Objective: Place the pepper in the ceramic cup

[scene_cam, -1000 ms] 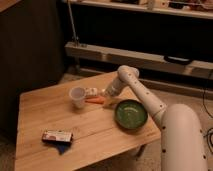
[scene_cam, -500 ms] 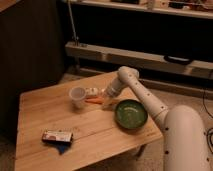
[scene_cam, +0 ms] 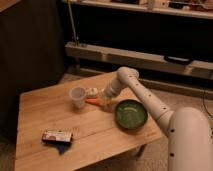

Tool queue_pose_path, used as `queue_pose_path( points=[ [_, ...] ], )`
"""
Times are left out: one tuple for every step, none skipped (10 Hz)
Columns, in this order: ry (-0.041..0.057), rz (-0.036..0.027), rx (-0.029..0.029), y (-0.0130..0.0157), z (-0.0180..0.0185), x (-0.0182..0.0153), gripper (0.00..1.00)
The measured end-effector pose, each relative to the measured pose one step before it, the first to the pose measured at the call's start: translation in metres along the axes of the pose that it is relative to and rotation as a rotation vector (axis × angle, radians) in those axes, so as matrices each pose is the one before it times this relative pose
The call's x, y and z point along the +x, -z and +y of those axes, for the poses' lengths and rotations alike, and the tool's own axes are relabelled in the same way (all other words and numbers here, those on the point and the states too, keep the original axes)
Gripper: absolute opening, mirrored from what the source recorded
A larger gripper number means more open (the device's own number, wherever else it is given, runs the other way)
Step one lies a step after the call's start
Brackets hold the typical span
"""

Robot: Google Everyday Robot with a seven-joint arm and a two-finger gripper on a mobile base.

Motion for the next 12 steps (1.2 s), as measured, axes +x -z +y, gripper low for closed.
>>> queue_pose_path(
  points=[
    [0.00367, -0.02519, -0.01434, 0.01575, 0.00262, 0.00059, 0.0],
    [0.00826, -0.03399, -0.00907, 0.02451, 0.00636, -0.00143, 0.0],
    [0.01615, -0.01693, -0.00207, 0.0219, 0.00574, 0.00076, 0.0],
    [0.01858, -0.01656, 0.0055, 0.02087, 0.00428, 0.00253, 0.0],
    [0.03486, -0.01668, 0.00476, 0.02733, 0.00573, 0.01004, 0.0],
    [0.01819, -0.00998, 0.00964, 0.01196, 0.00093, 0.00528, 0.0],
    [0.0021, -0.00153, -0.00236, 0.00485, 0.00091, 0.00015, 0.0],
    [-0.00265, -0.00197, 0.00357, -0.00072, -0.00122, -0.00249, 0.0],
    [0.0018, 0.00044, 0.00013, -0.00036, 0.0003, 0.00147, 0.0],
    [0.00234, 0.00052, 0.00018, -0.00038, 0.00024, 0.00165, 0.0],
    [-0.00089, -0.00027, 0.00017, -0.00036, -0.00002, -0.00064, 0.0],
    [-0.00093, 0.00026, -0.00166, 0.00067, 0.00015, -0.00057, 0.0]
  ],
)
